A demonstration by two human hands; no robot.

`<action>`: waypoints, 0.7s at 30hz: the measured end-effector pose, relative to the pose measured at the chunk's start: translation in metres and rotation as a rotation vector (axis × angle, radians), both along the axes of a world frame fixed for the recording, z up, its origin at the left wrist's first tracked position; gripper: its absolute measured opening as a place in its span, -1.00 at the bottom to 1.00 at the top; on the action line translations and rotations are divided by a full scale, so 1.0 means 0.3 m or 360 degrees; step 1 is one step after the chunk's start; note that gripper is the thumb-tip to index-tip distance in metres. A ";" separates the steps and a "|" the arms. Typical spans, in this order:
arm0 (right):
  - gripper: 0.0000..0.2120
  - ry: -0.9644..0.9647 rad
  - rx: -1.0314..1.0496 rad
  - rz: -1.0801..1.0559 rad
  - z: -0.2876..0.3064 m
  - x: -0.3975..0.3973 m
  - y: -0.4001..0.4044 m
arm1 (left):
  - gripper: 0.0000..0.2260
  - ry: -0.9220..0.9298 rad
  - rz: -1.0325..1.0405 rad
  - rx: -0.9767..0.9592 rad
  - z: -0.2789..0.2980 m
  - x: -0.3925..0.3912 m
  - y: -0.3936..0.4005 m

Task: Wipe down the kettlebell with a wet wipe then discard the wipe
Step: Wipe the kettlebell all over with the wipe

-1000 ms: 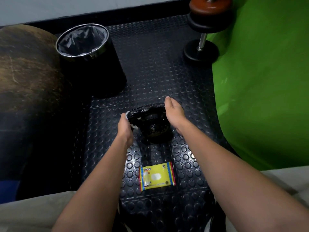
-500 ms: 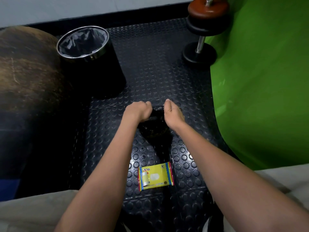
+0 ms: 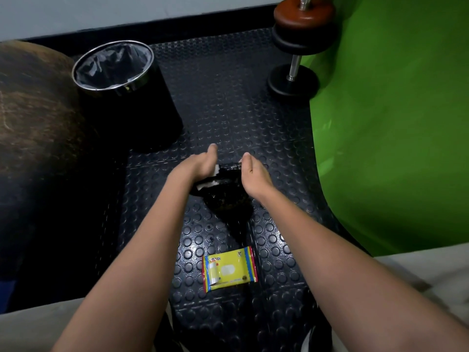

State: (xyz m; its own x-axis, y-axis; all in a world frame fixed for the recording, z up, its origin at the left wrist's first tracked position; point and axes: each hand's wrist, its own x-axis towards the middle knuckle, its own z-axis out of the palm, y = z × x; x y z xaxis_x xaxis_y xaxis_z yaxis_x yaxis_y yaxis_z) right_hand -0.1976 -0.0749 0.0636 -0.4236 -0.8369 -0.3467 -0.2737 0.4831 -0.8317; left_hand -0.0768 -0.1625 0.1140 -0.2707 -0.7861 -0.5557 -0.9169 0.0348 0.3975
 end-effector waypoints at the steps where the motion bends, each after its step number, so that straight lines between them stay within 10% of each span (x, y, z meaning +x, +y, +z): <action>1: -0.46 0.0022 0.0001 0.0001 -0.001 0.001 -0.001 | -0.36 -0.0018 -0.0027 0.0006 0.008 -0.028 0.006; 10: -0.42 -0.0037 -0.0009 0.0028 -0.012 -0.017 -0.008 | -0.24 0.0199 0.0080 0.0560 -0.031 0.038 -0.125; 21: -0.42 -0.0092 0.0001 -0.0029 -0.025 -0.030 -0.031 | -0.39 0.0143 -0.0159 0.0283 0.010 -0.072 -0.083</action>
State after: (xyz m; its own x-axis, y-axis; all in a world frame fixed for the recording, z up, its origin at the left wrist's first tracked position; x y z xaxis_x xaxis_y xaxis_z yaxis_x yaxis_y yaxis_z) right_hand -0.2066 -0.0841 0.0560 -0.4179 -0.8291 -0.3714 -0.2166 0.4880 -0.8456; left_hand -0.0983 -0.1872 0.1170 -0.3972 -0.6447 -0.6532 -0.8731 0.0461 0.4854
